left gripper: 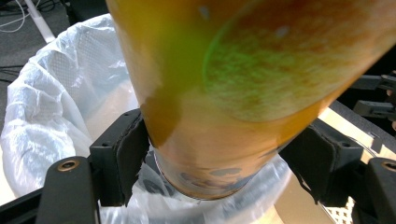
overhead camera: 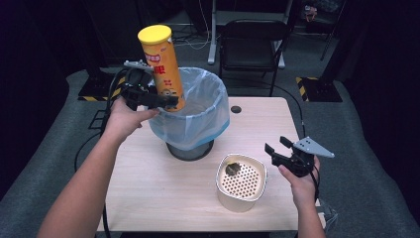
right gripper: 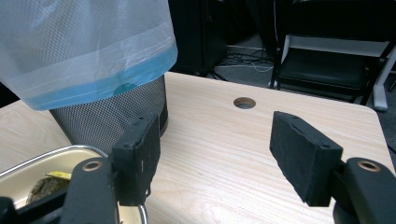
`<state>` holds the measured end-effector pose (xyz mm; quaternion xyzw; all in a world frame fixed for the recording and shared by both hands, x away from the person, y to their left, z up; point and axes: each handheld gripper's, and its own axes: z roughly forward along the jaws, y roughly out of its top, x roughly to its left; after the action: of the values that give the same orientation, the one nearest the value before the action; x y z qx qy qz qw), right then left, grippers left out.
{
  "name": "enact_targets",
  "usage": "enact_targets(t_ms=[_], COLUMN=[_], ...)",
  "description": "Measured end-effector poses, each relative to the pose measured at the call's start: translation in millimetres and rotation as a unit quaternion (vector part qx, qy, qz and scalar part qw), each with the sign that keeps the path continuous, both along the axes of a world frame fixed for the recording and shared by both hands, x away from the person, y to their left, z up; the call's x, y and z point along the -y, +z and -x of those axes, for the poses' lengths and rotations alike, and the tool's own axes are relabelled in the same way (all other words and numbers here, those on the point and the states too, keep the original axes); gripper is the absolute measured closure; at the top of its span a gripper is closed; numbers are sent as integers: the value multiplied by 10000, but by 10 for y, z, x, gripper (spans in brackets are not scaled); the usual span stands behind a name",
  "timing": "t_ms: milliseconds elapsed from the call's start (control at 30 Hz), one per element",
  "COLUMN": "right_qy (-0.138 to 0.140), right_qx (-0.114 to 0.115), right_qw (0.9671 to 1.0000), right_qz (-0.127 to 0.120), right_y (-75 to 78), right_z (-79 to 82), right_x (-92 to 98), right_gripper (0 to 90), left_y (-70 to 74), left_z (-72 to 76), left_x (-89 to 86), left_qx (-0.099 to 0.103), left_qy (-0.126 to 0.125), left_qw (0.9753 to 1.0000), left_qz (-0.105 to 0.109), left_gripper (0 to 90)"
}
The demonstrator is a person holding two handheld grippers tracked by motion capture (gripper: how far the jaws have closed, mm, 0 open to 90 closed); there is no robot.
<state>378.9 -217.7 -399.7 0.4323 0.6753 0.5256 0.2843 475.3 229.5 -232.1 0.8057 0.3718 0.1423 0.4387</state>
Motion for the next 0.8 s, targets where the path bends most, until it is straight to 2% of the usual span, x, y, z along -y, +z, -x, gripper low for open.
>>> enact_targets(t_ms=[133,233,467,567,667,800], right_qy=[0,-9,11,24,25,13], right_qx=[-1,6,-5,-1,-8,-16], right_qw=[10000,10000,10000,10000,10000,10000], right_qz=[15,-10,9,-1,-6,-1], right_y=[-8,-6,-14,-18,-21,-25], right_z=[-4,-4,-9,-14,-15,-16], right_x=[13,12,12,11,14,19], right_gripper=[333,332,332,332,332,332], left_y=[-41,-65,-150,-187,-207,-222], left_z=[-86,-133,-286,-344,-404,-435], left_x=[33,41,114,141,145,162], left_qx=[13,29,-90,-191,-299,-484], left_qy=[66,87,146,204,266,333], left_qw=[9999,9999,9998,9995,9988,9982], left_qz=[-110,-95,-107,-141,-271,-131], left_gripper=[244,244,243,243,242,242])
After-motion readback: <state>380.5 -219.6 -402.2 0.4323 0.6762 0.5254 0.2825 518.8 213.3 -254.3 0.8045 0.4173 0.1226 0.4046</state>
